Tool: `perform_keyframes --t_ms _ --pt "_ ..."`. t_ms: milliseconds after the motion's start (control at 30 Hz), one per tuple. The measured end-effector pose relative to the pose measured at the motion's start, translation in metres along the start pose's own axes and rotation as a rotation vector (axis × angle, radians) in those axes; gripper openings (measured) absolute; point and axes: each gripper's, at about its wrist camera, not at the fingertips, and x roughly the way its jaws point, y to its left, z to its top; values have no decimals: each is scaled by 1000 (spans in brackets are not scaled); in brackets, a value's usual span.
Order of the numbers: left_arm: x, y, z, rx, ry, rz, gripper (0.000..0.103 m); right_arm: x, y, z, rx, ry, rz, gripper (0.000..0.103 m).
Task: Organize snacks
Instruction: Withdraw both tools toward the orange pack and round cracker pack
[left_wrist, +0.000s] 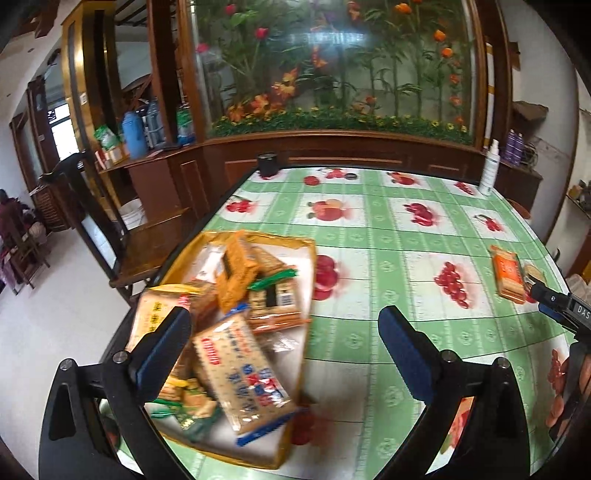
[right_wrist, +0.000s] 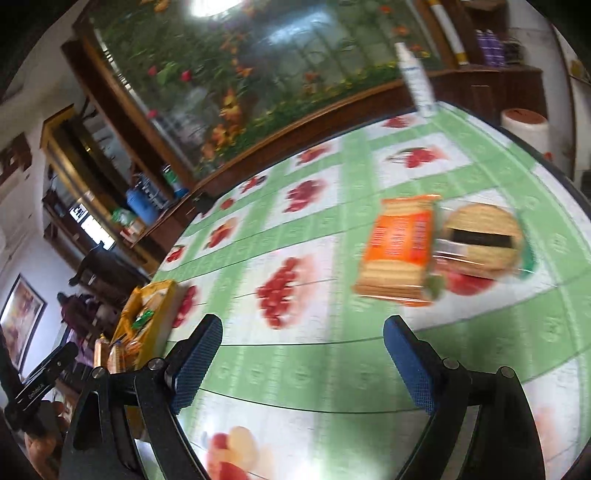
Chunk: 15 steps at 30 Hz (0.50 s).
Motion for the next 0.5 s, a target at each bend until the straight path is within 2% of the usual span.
perform_keyframes --t_ms 100,233,500 --pt "6 -17 1 3 17 -59 102 -12 -21 2 29 -20 -24 91" --pt "19 -55 0 37 62 -200 101 -29 -43 8 39 -52 -97 91" --pt "40 -124 4 111 143 -351 101 -43 -70 20 17 -71 -242 96"
